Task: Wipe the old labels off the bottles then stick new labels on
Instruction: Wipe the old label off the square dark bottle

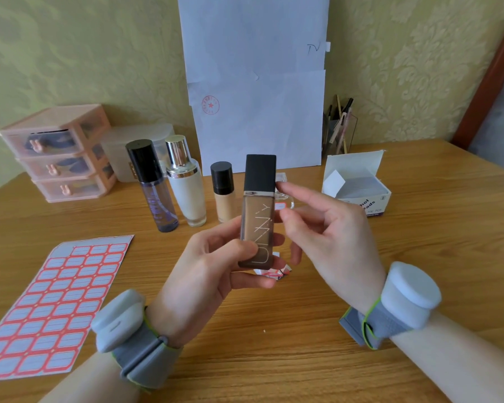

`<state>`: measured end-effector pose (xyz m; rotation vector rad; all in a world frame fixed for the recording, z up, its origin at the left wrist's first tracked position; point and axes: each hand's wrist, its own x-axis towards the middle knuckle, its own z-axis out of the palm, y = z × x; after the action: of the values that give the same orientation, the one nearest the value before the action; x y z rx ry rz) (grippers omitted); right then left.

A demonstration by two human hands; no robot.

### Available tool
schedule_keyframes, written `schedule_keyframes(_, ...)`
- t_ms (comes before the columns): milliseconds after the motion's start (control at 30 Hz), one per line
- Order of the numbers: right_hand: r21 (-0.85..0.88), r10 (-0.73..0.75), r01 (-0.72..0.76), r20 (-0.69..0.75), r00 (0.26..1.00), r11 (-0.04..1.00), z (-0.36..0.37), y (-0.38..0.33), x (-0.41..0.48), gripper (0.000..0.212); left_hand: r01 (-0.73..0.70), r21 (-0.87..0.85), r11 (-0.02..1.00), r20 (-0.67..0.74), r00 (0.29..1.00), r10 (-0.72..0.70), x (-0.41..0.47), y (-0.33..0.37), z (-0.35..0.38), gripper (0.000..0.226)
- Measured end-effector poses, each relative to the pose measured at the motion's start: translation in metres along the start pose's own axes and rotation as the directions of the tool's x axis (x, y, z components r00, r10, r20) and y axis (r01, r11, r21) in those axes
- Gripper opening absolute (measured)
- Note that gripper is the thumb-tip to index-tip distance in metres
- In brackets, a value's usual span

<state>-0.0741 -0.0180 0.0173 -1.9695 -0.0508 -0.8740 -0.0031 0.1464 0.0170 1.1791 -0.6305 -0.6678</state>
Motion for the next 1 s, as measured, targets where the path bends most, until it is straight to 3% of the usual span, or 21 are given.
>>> schedule_keyframes(233, 0.067, 0.062, -0.063, 0.009, 0.998, 0.996, 0.005, -0.005, -0.001, 0.007, -0.097, -0.016, 0.995, -0.052, 0.994, 0.096, 0.001, -0.003, 0.0, 0.038)
schedule_keyframes(400, 0.054, 0.112, -0.11, -0.027, 0.993, 0.992, 0.008, -0.005, -0.003, 0.005, -0.194, 0.219, 0.956, -0.102, 0.97, 0.22, 0.001, -0.008, 0.0, 0.042)
schedule_keyframes(533, 0.073, 0.153, -0.154, 0.016, 0.988, 0.985, 0.008, -0.004, -0.001, 0.004, -0.216, 0.284, 0.934, -0.107, 0.961, 0.254, 0.001, -0.009, 0.0, 0.044)
schedule_keyframes(800, 0.062, 0.171, -0.171, 0.0, 0.985, 0.983, 0.006, -0.003, 0.001, 0.012, -0.182, 0.246, 0.952, -0.076, 0.976, 0.206, 0.002, -0.011, 0.0, 0.045)
schedule_keyframes(1000, 0.08, 0.122, -0.123, 0.01, 0.992, 0.989, 0.007, -0.003, -0.001, 0.017, -0.098, 0.02, 0.995, -0.079, 0.992, 0.099, 0.004, -0.007, -0.004, 0.035)
